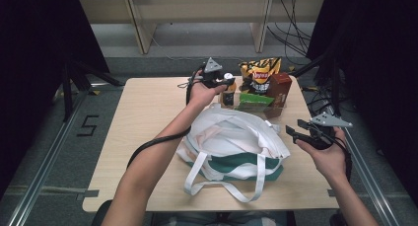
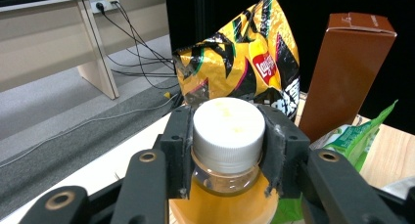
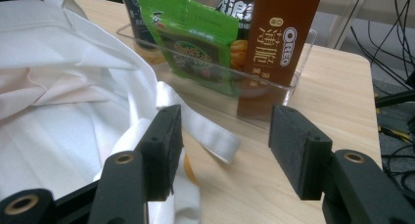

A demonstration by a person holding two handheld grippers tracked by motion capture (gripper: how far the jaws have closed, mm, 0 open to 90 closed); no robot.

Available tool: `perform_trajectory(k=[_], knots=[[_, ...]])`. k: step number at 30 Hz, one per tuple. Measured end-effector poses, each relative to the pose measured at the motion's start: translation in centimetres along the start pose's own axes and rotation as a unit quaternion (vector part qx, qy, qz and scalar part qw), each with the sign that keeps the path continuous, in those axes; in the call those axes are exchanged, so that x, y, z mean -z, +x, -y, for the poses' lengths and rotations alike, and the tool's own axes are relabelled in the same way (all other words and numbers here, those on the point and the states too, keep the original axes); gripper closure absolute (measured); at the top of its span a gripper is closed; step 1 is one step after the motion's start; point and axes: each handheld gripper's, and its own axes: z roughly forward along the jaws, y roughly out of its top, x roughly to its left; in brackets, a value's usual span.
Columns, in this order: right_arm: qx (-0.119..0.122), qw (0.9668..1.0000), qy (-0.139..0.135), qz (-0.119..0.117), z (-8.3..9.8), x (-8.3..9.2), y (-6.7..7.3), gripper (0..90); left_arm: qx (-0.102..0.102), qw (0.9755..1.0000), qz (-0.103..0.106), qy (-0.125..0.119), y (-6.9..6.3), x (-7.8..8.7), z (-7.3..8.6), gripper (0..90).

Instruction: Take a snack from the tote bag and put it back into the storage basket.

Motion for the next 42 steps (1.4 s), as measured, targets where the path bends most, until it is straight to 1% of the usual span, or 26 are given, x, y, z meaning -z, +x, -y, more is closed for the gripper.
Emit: perform_trajectory(k=[4,6,7,8,15,16,17,18,19,22,24,26,27,30,31,34,36,37,38,39,40,41,42], knots=[[0.002,1.0000,0.001,0.001,0.0,0.0,0.0,47.1,0.001,1.0000,0.000,0.004,0.0,-0.1,0.1,59.0],[0.003,1.0000,0.000,0.001,0.0,0.0,-0.1,47.1,0.004,1.0000,0.000,0.002,0.0,-0.2,0.2,59.0],[-0.002,1.0000,0.001,0.001,0.0,0.1,0.0,47.0,0.003,1.0000,0.000,0.007,0.0,-0.1,0.2,59.0],[-0.001,1.0000,0.002,0.001,0.0,0.1,0.0,47.1,0.002,0.9999,0.000,0.010,0.1,-0.2,0.2,59.0],[-0.001,1.0000,0.002,0.001,0.0,0.0,0.0,47.0,0.007,0.9998,-0.003,0.017,0.1,-0.3,0.5,59.0],[-0.001,1.0000,0.002,0.001,0.0,0.0,0.0,47.0,0.007,0.9998,-0.003,0.017,0.1,-0.4,0.6,59.0],[0.007,1.0000,0.000,0.001,0.0,0.0,-0.1,47.0,0.007,0.9998,-0.003,0.018,0.1,-0.4,0.6,59.0],[-0.003,1.0000,0.002,0.001,0.0,0.0,0.0,47.0,0.009,0.9998,-0.003,0.016,0.2,-0.4,0.7,59.0],[-0.005,1.0000,0.001,0.000,0.0,0.0,0.1,47.0,0.010,0.9998,-0.004,0.017,0.2,-0.4,0.7,59.0],[0.006,1.0000,-0.001,0.002,0.0,0.0,-0.1,47.1,0.012,0.9997,-0.004,0.021,0.2,-0.4,0.8,58.9],[0.005,1.0000,-0.001,0.002,0.0,0.0,-0.1,47.1,0.012,0.9996,-0.004,0.024,0.2,-0.5,0.9,58.9],[-0.001,1.0000,0.001,0.000,0.0,0.0,0.0,47.0,0.013,0.9996,-0.004,0.025,0.3,-0.5,1.0,58.9],[0.006,1.0000,-0.001,0.002,0.0,0.0,-0.1,47.0,0.013,0.9996,-0.004,0.026,0.3,-0.5,1.1,58.9],[0.001,1.0000,-0.001,0.002,0.0,0.0,0.0,47.0,0.013,0.9995,-0.005,0.027,0.3,-0.6,1.1,58.9],[0.007,1.0000,-0.001,0.002,0.0,0.0,-0.1,47.0,0.013,0.9995,-0.005,0.027,0.3,-0.6,1.2,58.9],[0.007,1.0000,-0.004,0.001,0.1,-0.1,-0.1,47.0,0.015,0.9996,-0.004,0.024,0.3,-0.6,1.2,58.9],[0.007,1.0000,0.001,0.002,0.0,0.0,-0.1,47.0,0.016,0.9996,-0.003,0.024,0.4,-0.6,1.2,58.9],[0.006,1.0000,-0.003,0.001,0.1,-0.1,0.0,47.0,0.016,0.9996,-0.004,0.024,0.4,-0.6,1.2,58.9],[0.006,1.0000,-0.005,0.000,0.0,-0.1,0.0,47.0,0.018,0.9995,-0.004,0.025,0.4,-0.6,1.2,58.9],[0.003,1.0000,0.002,0.002,0.0,0.0,0.0,47.0,0.018,0.9995,-0.004,0.024,0.4,-0.6,1.2,58.8],[0.007,1.0000,-0.003,0.002,0.0,0.0,0.0,47.0,0.018,0.9995,-0.003,0.025,0.4,-0.6,1.2,58.7],[0.009,1.0000,-0.001,0.002,0.0,0.0,-0.1,47.1,0.018,0.9995,-0.002,0.025,0.4,-0.7,1.2,58.7],[0.006,1.0000,-0.001,0.002,0.0,0.0,0.0,47.0,0.016,0.9994,-0.004,0.030,0.4,-0.6,1.2,58.6]])
